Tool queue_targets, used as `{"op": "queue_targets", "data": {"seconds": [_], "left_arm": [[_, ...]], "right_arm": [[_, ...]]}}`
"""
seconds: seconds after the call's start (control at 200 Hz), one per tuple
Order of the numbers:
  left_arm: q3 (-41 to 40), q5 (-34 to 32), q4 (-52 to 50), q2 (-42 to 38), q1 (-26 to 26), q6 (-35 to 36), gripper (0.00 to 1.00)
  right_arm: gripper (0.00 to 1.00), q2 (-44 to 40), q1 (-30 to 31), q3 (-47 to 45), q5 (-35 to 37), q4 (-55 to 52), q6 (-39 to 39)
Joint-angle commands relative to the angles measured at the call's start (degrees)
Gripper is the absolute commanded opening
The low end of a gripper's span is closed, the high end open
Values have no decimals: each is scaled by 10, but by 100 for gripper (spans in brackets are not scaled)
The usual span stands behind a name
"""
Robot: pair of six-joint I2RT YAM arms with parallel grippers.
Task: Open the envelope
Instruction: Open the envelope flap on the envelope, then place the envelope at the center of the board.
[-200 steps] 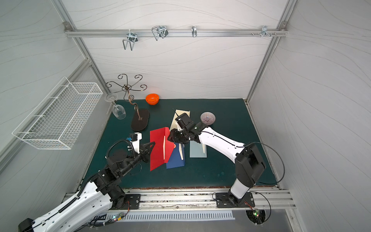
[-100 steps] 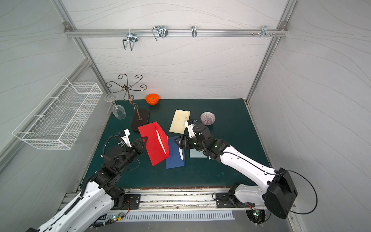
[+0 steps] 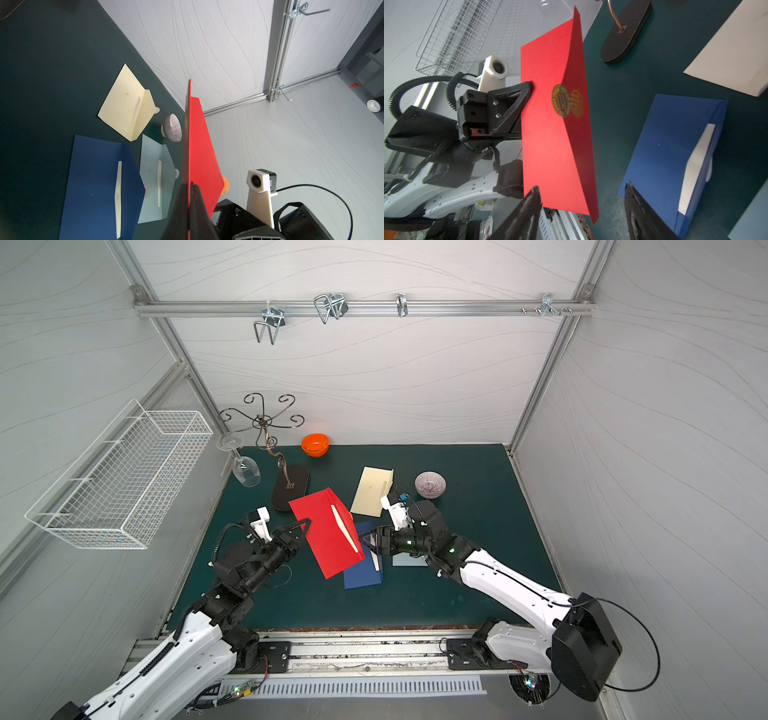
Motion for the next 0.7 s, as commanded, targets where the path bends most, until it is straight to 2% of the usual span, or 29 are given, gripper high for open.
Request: {"op": "queue_targets", "data": {"seconds": [0.0,0.165,0.385,0.51,0.695], "left_arm": [[6,13,54,2,3,-26,0],[14,30,64,10,4,-27,0],[14,42,94,25,3,-38,0],[15,47,104,27,3,-38,0],[15,47,104,27,4,-36,0]], "right_arm": [[65,14,-2,12,-29,24,9],[64,38,-1,32,-29,-5,7],[60,62,-2,35,-41,14,26],[58,73,-3,39,-23,0,32],[48,78,-15,30,-40,23,52]]}}
